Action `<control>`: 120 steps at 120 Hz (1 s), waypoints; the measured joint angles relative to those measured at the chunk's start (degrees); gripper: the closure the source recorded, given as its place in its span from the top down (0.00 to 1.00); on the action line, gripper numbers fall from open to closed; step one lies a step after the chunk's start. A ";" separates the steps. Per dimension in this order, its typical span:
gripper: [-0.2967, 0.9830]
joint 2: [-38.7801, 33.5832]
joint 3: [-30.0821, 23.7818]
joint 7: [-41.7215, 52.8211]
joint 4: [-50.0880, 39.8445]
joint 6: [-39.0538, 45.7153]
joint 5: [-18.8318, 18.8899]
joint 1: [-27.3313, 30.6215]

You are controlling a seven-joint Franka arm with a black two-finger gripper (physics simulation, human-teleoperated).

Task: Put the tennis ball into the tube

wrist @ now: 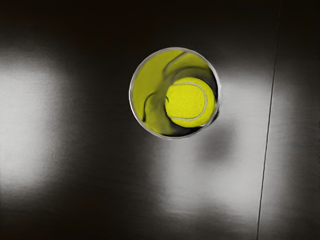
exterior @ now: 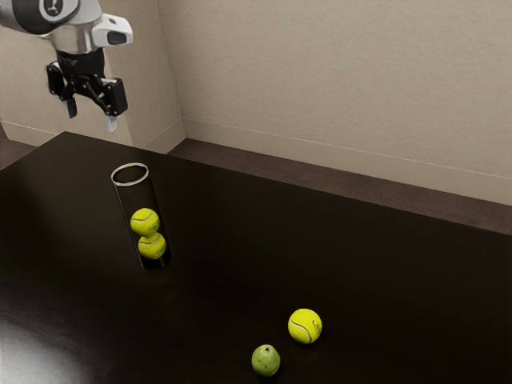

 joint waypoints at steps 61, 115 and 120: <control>0.77 5.65 -4.00 -4.24 -9.97 12.16 -9.28 -22.05; 0.77 13.62 -6.88 -11.03 -19.51 28.43 -15.68 -21.60; 0.77 14.55 -7.35 -11.44 -19.60 29.37 -15.86 -21.69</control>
